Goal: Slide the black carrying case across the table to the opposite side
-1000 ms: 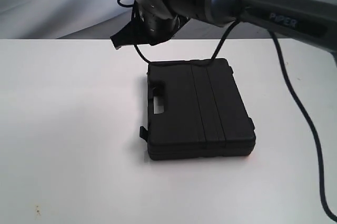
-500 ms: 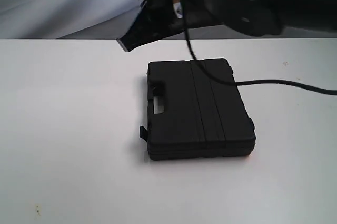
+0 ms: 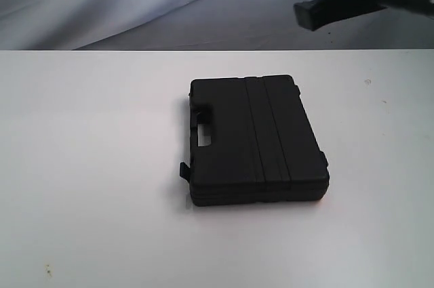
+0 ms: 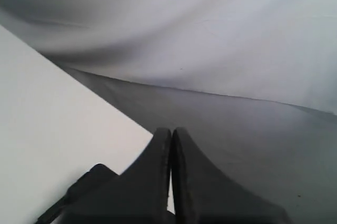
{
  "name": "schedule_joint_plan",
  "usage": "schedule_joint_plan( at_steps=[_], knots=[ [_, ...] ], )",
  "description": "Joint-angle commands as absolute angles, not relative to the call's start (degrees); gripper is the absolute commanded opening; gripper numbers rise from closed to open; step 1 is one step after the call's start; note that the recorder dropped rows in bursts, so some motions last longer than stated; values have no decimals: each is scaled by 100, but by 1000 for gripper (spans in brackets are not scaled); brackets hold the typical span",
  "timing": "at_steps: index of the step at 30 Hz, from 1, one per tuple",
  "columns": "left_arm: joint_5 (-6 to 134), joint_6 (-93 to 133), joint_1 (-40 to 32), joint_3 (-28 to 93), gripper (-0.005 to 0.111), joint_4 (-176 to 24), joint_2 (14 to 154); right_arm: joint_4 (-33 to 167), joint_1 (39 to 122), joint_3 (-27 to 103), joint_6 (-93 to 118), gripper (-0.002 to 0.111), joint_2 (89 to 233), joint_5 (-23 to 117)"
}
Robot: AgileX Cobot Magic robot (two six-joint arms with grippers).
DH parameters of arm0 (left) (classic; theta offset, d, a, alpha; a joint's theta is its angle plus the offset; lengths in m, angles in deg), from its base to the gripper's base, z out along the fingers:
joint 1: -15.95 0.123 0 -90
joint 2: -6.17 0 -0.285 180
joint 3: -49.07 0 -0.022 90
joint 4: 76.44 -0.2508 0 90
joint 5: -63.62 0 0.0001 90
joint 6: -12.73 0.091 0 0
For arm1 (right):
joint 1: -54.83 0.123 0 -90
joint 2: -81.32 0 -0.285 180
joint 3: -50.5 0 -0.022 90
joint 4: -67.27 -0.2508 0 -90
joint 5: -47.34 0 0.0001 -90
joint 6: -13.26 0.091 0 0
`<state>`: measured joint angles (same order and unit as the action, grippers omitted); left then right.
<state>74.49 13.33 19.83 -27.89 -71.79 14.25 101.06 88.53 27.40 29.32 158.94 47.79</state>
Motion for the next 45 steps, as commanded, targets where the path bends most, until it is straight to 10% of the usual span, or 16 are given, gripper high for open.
schedule_joint_plan(
  at_steps=[1,18,45],
  knots=[
    [7436,1319,1998,-2815,1,-7144,1395,9952,8286,2322,2894,0,15392,5272],
    [7436,1332,1998,-2815,1,-7144,1395,9040,6282,835,2489,0,13317,5816],
    [7436,1321,1998,-2815,1,-7144,1395,6763,6282,-828,517,0,10946,5834]
  ],
)
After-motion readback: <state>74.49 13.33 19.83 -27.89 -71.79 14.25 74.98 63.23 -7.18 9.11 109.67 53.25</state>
